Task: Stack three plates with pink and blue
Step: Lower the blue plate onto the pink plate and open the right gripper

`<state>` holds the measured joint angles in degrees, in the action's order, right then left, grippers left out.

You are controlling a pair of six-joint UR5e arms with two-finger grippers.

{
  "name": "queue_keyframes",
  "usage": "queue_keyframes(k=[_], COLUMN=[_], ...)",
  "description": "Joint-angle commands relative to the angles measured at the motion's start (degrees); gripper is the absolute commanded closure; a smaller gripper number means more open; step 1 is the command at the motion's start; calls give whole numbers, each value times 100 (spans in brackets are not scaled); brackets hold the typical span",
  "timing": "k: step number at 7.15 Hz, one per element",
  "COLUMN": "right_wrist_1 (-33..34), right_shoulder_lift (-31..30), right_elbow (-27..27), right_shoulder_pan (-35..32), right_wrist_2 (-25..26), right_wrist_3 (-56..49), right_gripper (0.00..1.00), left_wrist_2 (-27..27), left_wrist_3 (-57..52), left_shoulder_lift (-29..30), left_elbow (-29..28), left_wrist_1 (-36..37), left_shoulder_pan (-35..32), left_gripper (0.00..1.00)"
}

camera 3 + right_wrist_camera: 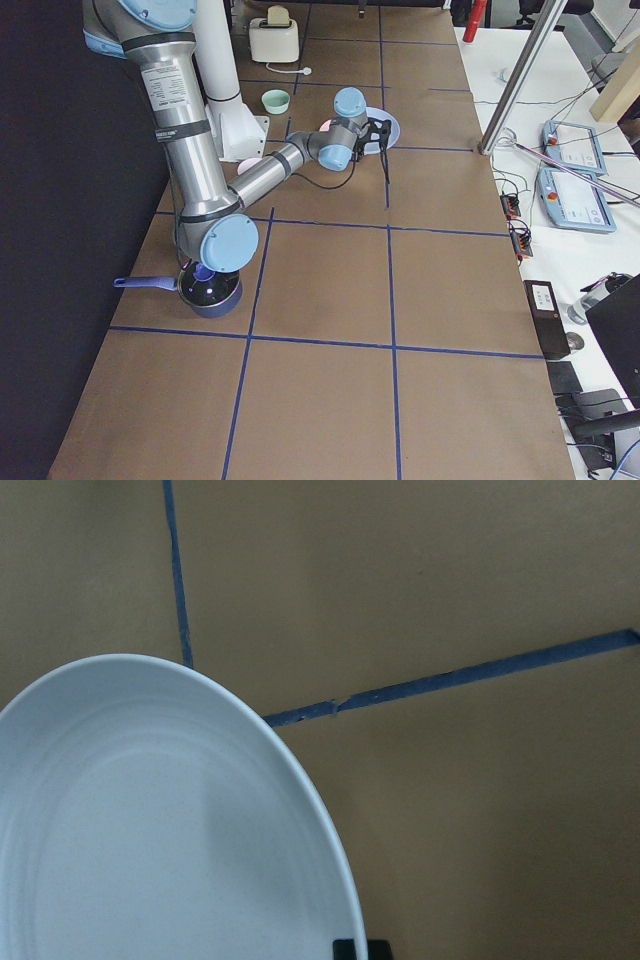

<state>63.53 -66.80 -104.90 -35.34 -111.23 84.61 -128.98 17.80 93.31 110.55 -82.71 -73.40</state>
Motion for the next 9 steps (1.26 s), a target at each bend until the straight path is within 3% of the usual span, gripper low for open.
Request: queue_keyframes(k=[1,4,5,6,9], right_wrist_1=[555,555,555,555,564], right_shoulder_lift=[378,308,317,317,299], right_elbow=[40,40,57,84,75], right_shoulder_pan=[693,704,704,678,389], right_wrist_2=[732,725,716,716,551], right_wrist_3=[82,65,38,-5,-23], right_gripper=[99,98,90,1,0], left_wrist_2=[-31,-188,-189,-189,-189], left_wrist_3=[-452,-462,-462,-462,-479], left_shoulder_lift=[12,12,12,12,12], left_elbow=[-331,-402,-402,-402,-402], left_wrist_1=[-17,-61,-69,-69,-104], left_shoulder_pan=[-279,-289,-297,-306,-341], left_gripper=[0,0,0,0,0])
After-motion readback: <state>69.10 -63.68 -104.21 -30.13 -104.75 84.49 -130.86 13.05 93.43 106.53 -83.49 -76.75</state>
